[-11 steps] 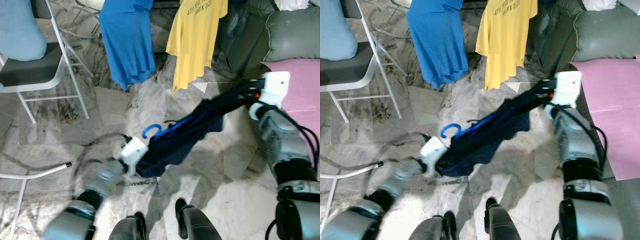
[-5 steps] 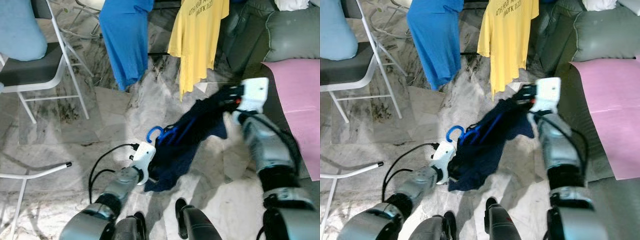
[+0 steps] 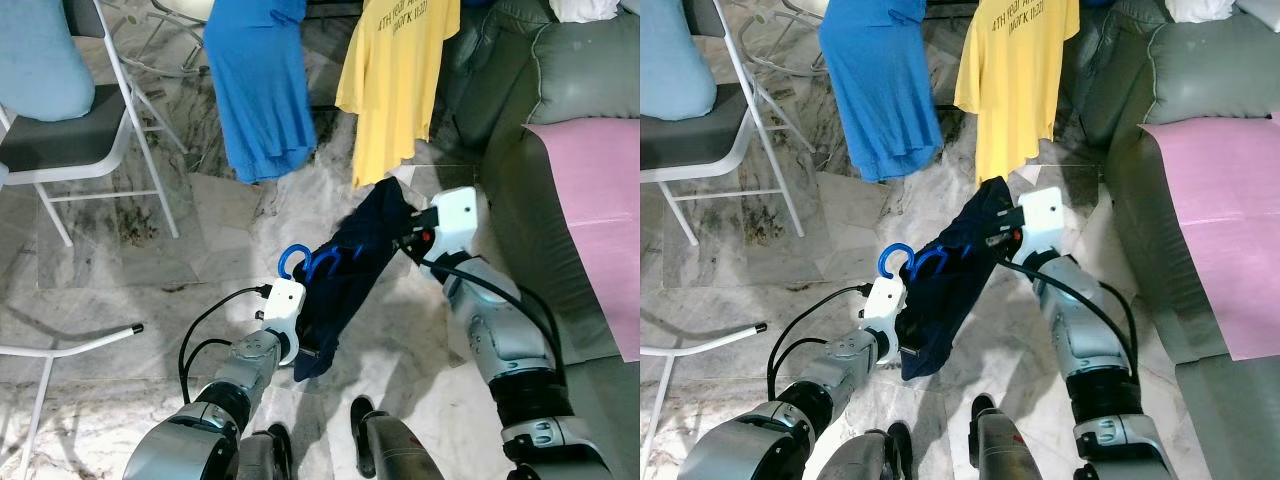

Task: Hang hanger

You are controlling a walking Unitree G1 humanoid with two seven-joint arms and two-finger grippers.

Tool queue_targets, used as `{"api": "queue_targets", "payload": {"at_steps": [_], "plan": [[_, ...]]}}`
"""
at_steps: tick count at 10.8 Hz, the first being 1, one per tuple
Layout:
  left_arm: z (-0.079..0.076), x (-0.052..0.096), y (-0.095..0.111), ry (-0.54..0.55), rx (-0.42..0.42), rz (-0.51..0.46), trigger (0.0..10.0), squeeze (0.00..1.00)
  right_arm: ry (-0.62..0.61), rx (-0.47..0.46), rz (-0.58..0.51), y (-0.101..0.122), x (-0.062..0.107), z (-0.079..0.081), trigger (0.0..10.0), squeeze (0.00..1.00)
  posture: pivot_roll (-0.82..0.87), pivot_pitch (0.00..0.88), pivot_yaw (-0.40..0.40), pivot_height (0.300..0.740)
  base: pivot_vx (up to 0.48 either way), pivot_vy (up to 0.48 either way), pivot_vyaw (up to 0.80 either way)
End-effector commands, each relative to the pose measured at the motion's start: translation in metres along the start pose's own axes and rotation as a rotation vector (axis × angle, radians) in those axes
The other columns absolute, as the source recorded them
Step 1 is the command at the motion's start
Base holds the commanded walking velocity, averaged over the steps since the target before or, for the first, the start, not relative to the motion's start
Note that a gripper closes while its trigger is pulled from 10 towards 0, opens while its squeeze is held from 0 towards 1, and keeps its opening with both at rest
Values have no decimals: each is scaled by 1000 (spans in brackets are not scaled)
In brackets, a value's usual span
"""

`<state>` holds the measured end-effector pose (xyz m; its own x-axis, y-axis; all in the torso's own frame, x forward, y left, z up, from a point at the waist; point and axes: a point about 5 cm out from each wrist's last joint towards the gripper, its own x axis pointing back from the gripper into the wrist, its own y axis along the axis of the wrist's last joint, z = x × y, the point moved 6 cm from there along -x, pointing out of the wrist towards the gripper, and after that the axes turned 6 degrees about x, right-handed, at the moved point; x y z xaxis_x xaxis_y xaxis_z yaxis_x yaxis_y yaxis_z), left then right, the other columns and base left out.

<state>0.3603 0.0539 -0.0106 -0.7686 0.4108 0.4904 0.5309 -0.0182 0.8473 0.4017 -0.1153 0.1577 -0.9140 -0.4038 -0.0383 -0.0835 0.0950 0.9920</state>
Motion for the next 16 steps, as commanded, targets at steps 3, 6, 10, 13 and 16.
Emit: {"api": "queue_targets", "payload": {"at_steps": [3,6,10,13,16], "plan": [[6,2,-7,34,34,21,0,0,29,-8,-19,5,-1,7,0,0,-165,240,67,740,0,0,0],[6,2,-7,34,34,21,0,0,29,-8,-19,5,-1,7,0,0,-165,240,67,740,0,0,0],[7,1,-7,40,37,21,0,0,66,-16,-9,2,3,16,0,0,-165,240,67,740,0,0,0],[7,1,-7,40,37,21,0,0,66,-16,-9,2,3,16,0,0,-165,240,67,740,0,0,0],[7,1,-7,40,37,21,0,0,66,-16,-9,2,3,16,0,0,-165,240,67,740,0,0,0]]}}
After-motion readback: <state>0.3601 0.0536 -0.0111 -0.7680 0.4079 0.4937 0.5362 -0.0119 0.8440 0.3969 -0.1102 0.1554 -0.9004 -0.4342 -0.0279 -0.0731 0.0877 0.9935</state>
